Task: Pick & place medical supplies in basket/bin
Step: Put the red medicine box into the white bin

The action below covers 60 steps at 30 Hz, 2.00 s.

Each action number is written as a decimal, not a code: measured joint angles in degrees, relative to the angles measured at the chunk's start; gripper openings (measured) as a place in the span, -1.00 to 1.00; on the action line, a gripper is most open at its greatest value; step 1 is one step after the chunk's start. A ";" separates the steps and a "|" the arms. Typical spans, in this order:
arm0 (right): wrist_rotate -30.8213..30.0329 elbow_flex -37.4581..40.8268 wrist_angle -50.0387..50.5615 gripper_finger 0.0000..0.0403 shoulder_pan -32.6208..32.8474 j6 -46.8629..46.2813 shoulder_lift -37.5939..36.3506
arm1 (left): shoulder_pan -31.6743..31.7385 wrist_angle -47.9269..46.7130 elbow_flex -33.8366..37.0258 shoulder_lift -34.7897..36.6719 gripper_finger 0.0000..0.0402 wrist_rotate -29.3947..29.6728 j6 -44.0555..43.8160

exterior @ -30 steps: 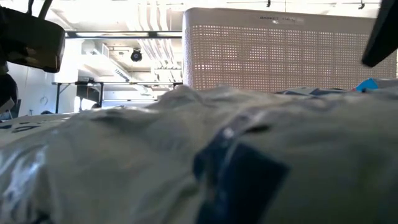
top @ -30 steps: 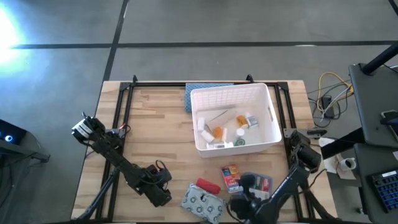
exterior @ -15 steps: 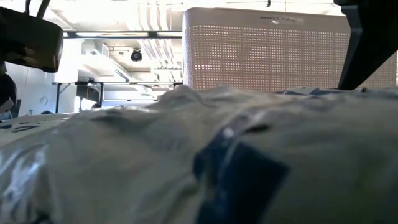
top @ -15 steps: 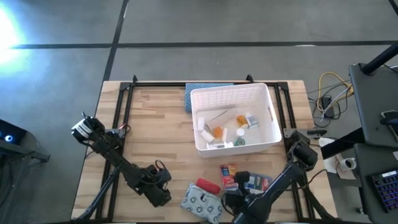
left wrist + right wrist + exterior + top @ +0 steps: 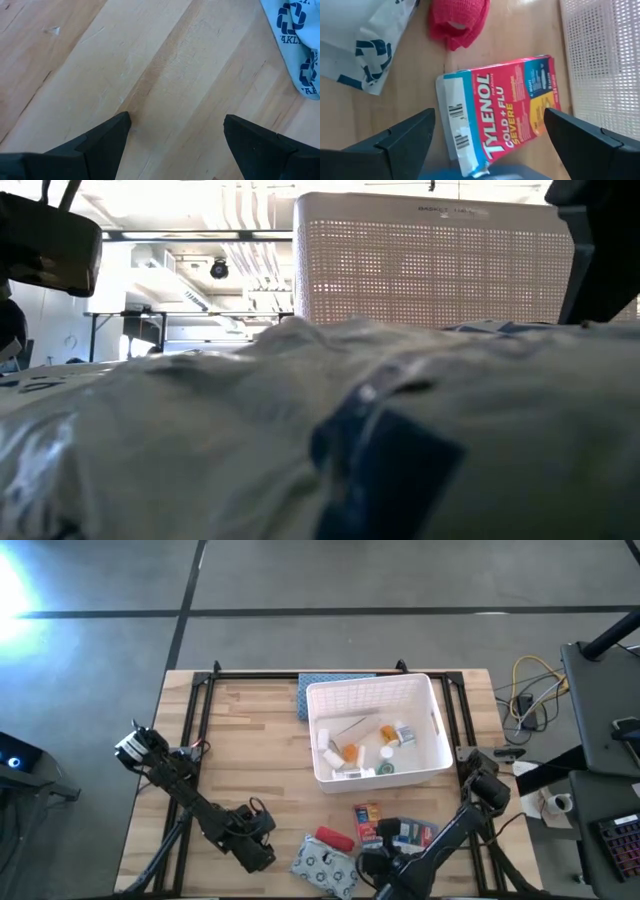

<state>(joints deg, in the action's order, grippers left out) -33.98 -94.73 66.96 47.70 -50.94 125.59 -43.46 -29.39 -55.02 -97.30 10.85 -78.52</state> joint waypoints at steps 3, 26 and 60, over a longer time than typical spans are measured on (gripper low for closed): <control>-0.02 1.42 -1.99 0.81 0.02 -0.02 0.08 | 0.00 0.00 0.00 0.00 0.53 -0.03 0.00; -0.02 4.98 -2.86 -0.19 -6.02 -3.02 0.19 | -0.02 0.02 0.02 0.00 0.53 -0.15 0.00; -4.66 1.55 0.45 -0.96 -9.57 -16.18 -43.60 | -0.11 0.37 0.02 -0.07 0.53 2.15 0.30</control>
<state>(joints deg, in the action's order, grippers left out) -38.64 -93.18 67.41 38.13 -67.12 81.98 -43.57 -29.02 -55.00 -97.36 13.00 -78.22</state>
